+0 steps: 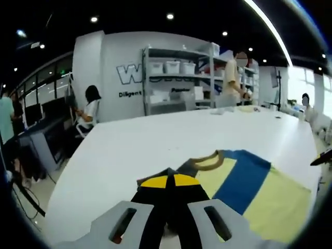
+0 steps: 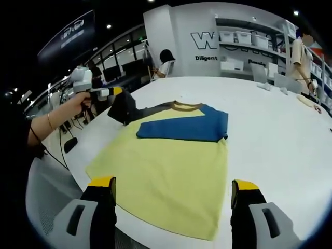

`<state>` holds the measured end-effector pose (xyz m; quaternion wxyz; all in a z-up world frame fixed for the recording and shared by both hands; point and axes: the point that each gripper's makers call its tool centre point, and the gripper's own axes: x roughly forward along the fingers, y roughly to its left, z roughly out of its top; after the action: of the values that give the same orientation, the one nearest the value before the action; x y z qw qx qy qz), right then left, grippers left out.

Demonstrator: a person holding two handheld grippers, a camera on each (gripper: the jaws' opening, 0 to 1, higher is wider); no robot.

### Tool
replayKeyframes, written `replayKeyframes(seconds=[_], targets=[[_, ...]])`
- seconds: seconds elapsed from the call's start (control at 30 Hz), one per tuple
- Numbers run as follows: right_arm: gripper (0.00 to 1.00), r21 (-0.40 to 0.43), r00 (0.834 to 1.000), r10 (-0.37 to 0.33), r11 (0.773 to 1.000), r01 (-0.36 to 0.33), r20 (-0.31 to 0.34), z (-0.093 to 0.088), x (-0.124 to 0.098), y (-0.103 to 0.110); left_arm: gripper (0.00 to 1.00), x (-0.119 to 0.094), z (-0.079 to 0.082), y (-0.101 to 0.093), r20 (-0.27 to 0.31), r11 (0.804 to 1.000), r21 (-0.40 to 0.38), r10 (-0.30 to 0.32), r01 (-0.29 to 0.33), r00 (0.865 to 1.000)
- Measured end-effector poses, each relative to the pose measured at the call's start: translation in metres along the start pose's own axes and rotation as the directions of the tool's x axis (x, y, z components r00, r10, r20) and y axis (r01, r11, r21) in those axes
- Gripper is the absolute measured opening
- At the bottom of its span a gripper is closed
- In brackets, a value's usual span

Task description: Fold the garment on the visible template until the final outline fits inside the template.

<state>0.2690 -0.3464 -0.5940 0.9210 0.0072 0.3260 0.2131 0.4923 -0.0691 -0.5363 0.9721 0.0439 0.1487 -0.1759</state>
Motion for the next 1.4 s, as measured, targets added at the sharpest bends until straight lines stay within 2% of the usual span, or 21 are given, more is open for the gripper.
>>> replayKeyframes(seconds=[0.27,0.3,0.63,0.8,1.17,1.33,1.4], targets=[[0.90,0.005,1.000,-0.004,1.000,0.004,-0.003,-0.002,0.000,0.000,0.00,0.016,0.001,-0.047,-0.011,0.993,0.073,-0.089,0.089,0.996],[0.90,0.008,1.000,-0.007,1.000,0.007,-0.002,-0.002,0.000,-0.001,0.00,0.018,0.001,-0.053,-0.013,0.990,0.100,-0.098,0.099,0.995],[0.90,0.023,1.000,-0.018,1.000,0.018,-0.003,-0.005,-0.001,-0.006,0.00,0.029,-0.004,-0.093,-0.034,0.967,0.173,-0.182,0.185,0.983],[0.90,0.023,1.000,-0.016,1.000,0.016,-0.004,-0.005,0.001,-0.006,0.00,0.033,-0.013,-0.111,-0.068,0.954,0.202,-0.214,0.223,0.975],[0.89,0.017,1.000,-0.020,1.000,0.021,-0.015,-0.009,0.002,-0.009,0.00,0.027,-0.045,-0.144,-0.144,0.906,0.295,-0.271,0.303,0.952],[0.89,0.024,1.000,-0.025,0.999,0.026,-0.011,-0.009,0.002,-0.011,0.01,0.031,-0.057,-0.152,-0.189,0.892,0.299,-0.294,0.340,0.937],[0.89,0.024,1.000,-0.025,0.999,0.025,-0.014,-0.010,0.002,-0.011,0.03,0.032,-0.062,-0.158,-0.206,0.885,0.290,-0.315,0.365,0.926]])
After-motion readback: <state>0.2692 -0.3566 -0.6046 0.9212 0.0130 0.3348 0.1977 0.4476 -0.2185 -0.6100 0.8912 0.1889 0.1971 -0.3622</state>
